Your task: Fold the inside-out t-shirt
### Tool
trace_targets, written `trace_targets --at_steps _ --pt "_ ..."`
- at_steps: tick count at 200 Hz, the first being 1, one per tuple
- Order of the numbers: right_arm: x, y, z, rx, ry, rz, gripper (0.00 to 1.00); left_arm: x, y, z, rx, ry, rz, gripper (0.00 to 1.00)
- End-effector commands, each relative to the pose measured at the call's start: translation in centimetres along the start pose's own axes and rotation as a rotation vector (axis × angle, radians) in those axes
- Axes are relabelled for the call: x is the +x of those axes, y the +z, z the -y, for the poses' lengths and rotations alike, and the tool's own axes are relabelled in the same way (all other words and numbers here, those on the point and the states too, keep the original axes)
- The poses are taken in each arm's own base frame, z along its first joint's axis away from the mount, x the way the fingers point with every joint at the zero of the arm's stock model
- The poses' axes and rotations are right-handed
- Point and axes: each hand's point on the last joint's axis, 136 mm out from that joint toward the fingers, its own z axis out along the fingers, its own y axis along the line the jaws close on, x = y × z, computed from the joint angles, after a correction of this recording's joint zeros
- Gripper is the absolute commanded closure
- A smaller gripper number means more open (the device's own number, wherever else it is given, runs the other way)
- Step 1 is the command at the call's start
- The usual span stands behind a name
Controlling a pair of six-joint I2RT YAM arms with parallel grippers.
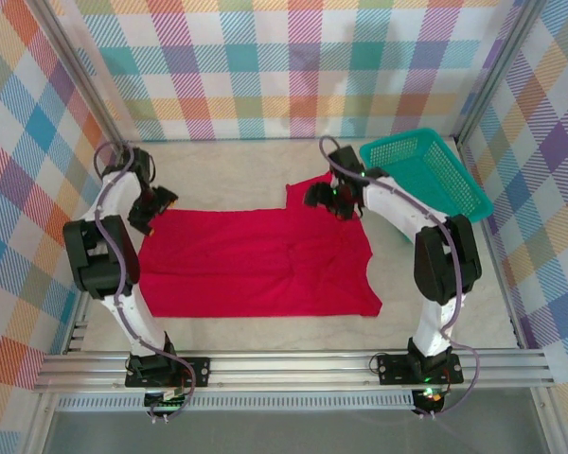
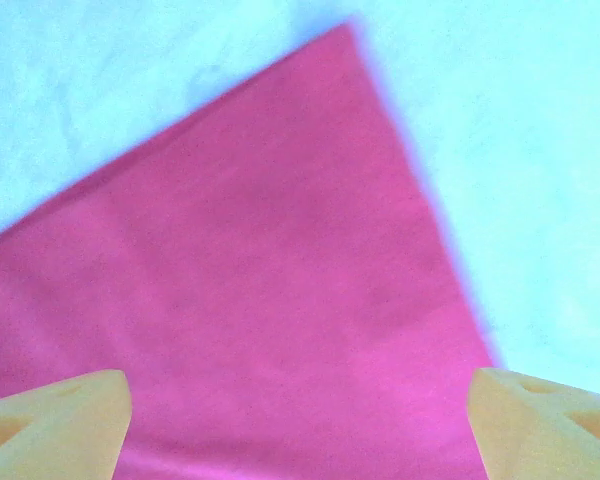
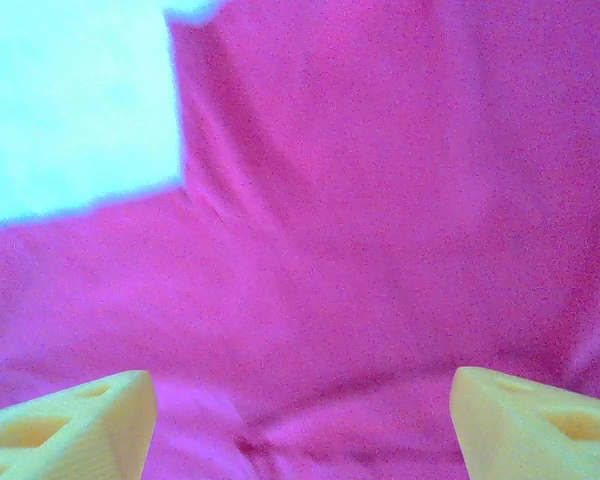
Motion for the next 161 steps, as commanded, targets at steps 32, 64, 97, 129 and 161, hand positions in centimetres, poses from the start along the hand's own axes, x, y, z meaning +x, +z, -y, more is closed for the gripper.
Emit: trace_targets --at_steps 32,64,97,129,161 --pt "-7.6 6.6 2.7 0.175 0.028 0.056 0.24 -2.9 2.4 2.2 -0.135 0.100 -0.056 0.13" --pt "-10.4 10.2 3.5 0.215 -0.006 0.074 0.24 -4.7 4.1 1.7 -0.221 0.159 -0.009 0.15" --pt "-11.4 12.0 4.8 0.267 -0.058 0.071 0.23 -4.9 6.0 0.7 -0.254 0.158 0.013 0.13" --pt "-11.1 13.4 5.5 0.249 -0.065 0.056 0.23 -3.8 8.4 0.7 -0.242 0.132 -0.051 0.23" --pt "-11.2 14.3 6.1 0.225 -0.071 0.042 0.23 -2.6 10.1 0.5 -0.252 0.127 -0.095 0.39"
